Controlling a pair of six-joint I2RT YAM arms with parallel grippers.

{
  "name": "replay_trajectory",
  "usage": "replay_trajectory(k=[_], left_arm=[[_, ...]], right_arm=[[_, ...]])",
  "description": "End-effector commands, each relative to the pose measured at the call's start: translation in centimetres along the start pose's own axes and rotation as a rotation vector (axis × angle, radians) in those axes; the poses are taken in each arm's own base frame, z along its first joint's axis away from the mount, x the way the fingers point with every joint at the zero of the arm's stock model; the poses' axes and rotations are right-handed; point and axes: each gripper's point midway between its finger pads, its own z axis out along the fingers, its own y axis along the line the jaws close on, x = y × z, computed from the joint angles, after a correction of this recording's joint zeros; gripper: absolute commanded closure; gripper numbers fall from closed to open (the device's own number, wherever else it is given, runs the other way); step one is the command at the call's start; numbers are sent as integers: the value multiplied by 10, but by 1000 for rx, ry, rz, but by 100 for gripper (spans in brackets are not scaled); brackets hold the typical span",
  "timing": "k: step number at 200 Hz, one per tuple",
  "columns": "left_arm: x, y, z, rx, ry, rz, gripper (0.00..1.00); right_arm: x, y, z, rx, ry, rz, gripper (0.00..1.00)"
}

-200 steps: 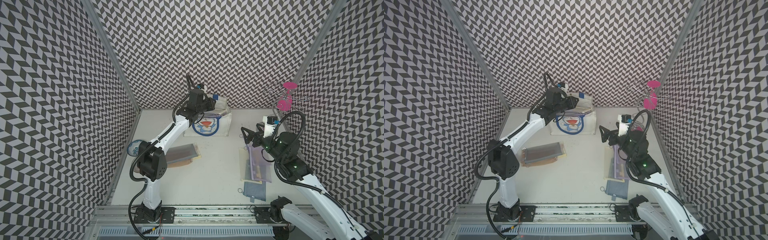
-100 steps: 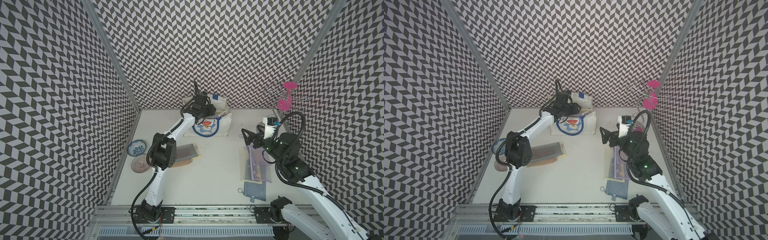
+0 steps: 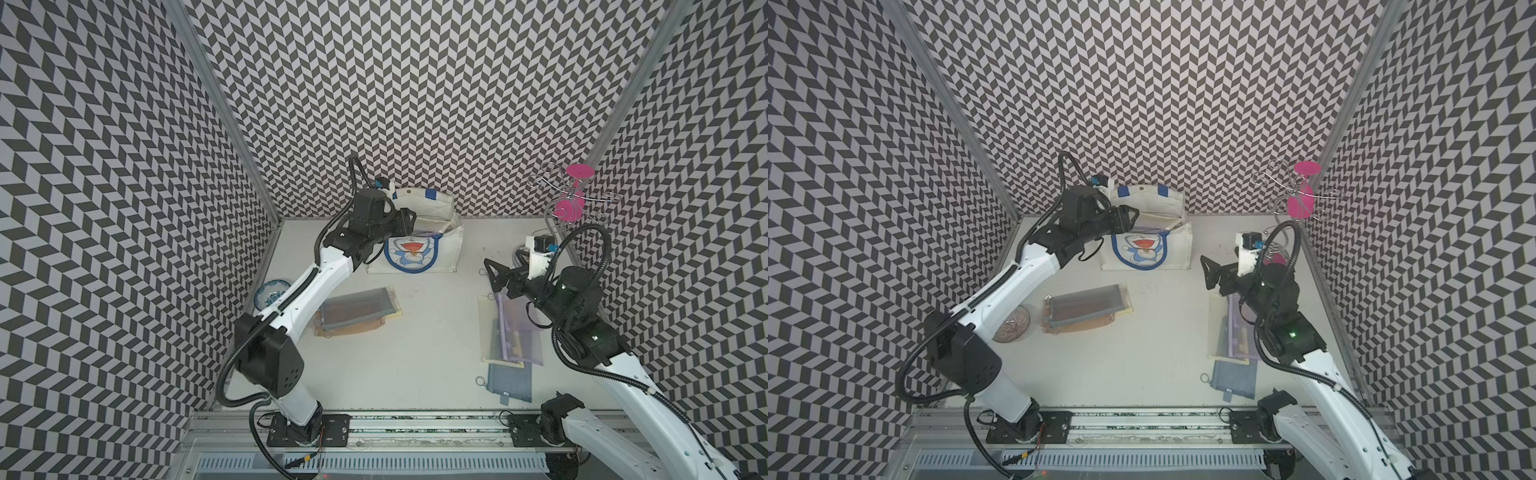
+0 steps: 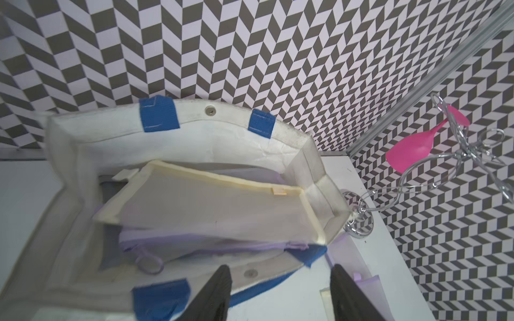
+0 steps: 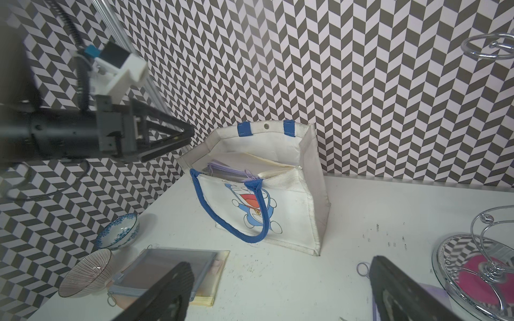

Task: Put the pencil pouch into the canvas bag
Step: Move the pencil pouches to the center of the board.

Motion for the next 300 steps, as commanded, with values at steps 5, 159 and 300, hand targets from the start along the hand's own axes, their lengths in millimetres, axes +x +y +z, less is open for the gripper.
replay_trajectory(k=[5,159,300], left_arm=[[39,27,-42,-83,37,-49,38],[213,230,-76,-403,100,-653,1],[296,16,-29,154,454,-675,9]], right_arm=[[-7,12,-3,-53,-30,-27,1],[30,100,12,-344,50,-113,1],[54,75,17,-240,128,13,1]])
